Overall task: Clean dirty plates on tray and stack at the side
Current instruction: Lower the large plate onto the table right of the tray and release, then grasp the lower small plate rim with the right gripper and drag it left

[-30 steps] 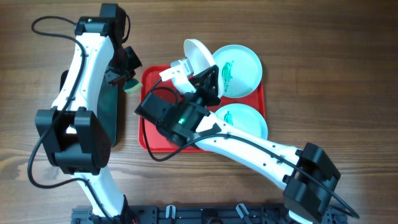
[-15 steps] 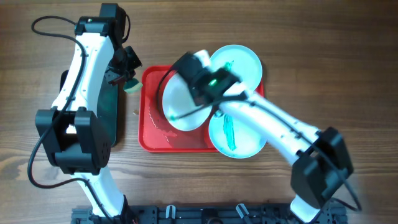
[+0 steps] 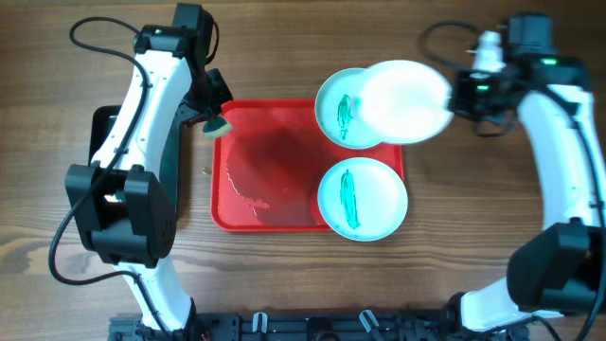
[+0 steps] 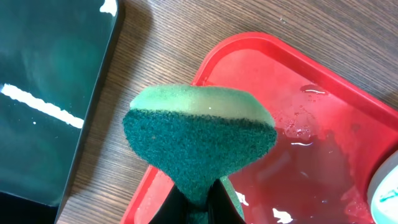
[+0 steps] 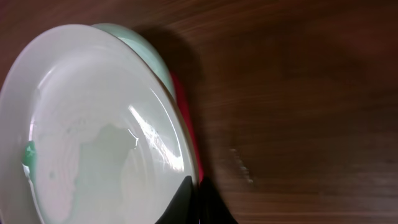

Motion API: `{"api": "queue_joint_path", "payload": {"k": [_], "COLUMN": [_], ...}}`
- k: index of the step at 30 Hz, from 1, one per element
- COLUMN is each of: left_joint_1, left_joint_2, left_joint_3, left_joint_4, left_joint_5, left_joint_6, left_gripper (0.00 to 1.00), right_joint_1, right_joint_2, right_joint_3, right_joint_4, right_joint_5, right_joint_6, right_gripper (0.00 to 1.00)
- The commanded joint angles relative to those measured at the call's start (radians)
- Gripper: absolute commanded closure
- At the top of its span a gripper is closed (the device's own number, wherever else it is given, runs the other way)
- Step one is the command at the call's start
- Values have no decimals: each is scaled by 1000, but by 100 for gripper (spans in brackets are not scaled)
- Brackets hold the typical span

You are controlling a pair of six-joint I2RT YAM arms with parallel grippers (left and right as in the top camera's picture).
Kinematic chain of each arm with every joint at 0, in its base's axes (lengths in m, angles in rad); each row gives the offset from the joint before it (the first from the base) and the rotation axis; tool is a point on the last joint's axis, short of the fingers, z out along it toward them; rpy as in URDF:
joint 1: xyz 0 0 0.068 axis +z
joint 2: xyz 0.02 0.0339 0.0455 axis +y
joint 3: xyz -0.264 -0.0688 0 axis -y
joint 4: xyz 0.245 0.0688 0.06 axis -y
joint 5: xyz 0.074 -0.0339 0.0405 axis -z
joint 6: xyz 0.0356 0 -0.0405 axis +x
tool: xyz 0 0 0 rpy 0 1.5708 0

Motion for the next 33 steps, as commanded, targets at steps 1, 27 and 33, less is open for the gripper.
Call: {"api": "queue_joint_path", "payload": {"k": [1, 27, 33], "left_joint_1": [-10, -129, -128], "left_joint_2": [-17, -17, -17], "left_joint_3": [14, 13, 13], "left_joint_4": [12, 89, 87], "left_joint_5": [1, 1, 1], "left_joint_6": [11, 8, 8], "left_gripper": [96, 96, 96], "right_joint_1": [-143, -209, -15], "right_joint_2": [-11, -93, -107], "right_joint_3": [-56, -240, -284], "right_joint_4": [7, -23, -96], "right_joint_5": [40, -108, -103], "right_joint_6": [-10, -23, -49], "right_gripper": [96, 44, 56]}}
